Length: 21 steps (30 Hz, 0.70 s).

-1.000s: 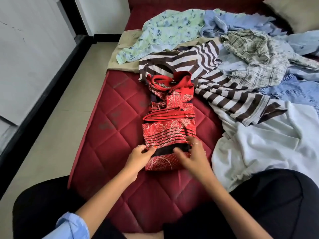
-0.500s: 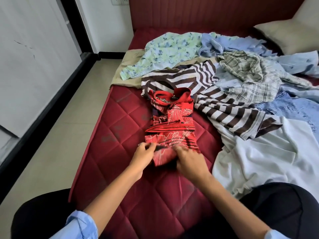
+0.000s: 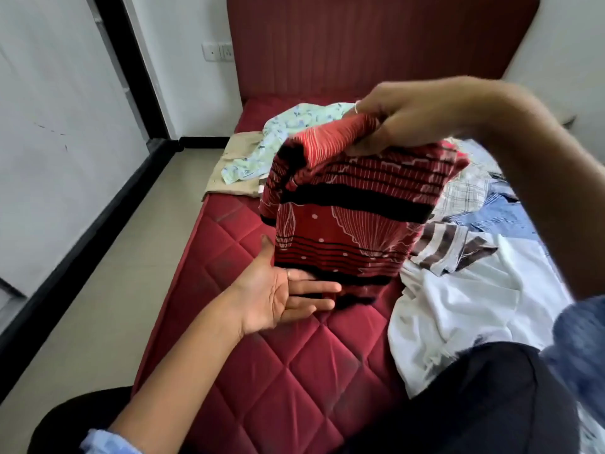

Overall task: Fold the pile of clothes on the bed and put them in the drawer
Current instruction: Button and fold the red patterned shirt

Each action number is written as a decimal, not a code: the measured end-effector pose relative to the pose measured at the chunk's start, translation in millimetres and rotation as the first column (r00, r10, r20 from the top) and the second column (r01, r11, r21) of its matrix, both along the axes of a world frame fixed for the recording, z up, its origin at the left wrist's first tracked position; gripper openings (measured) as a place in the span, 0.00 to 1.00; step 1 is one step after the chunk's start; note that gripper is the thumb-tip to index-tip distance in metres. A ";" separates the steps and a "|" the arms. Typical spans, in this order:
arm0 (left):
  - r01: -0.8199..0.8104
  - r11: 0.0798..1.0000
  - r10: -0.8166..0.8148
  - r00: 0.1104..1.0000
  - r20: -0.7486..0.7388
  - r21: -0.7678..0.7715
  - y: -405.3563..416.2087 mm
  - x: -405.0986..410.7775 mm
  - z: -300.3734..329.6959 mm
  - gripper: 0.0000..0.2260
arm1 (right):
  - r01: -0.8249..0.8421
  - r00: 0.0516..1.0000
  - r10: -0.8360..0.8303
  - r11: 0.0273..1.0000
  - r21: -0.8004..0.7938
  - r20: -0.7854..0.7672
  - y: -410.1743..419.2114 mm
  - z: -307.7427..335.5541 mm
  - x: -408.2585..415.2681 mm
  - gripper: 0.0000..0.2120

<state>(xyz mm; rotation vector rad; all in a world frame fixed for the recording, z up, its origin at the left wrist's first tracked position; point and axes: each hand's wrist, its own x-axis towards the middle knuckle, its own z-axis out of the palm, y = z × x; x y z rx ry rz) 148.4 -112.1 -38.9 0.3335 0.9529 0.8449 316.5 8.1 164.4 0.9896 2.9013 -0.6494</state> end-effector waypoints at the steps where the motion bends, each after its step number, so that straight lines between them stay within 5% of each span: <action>1: 0.010 1.000 -0.011 0.997 0.082 0.008 0.1 0.3 4.5 0.49 | -0.008 1.000 0.007 0.999 -0.047 -0.011 -1.0 8.6 1.3 0.04; 5: -0.006 1.000 0.003 0.956 0.292 0.008 6.7 4.6 19.4 0.52 | -0.019 0.999 0.012 0.992 -0.129 -0.050 -8.0 30.2 6.4 0.06; 9: -0.050 0.995 0.025 0.960 0.278 0.086 31.4 11.3 34.6 0.44 | -0.028 0.999 0.025 0.996 -0.085 -0.029 -18.3 41.8 6.5 0.07; 17: -0.244 0.937 0.139 0.917 0.374 0.249 70.3 9.2 61.7 0.31 | -0.185 0.983 0.177 0.956 0.226 0.058 -70.7 64.3 6.6 0.05; 21: -0.406 0.904 0.348 0.880 0.324 0.133 55.9 4.3 18.6 0.22 | -0.292 0.956 0.272 0.869 0.399 0.108 -93.6 14.7 3.6 0.04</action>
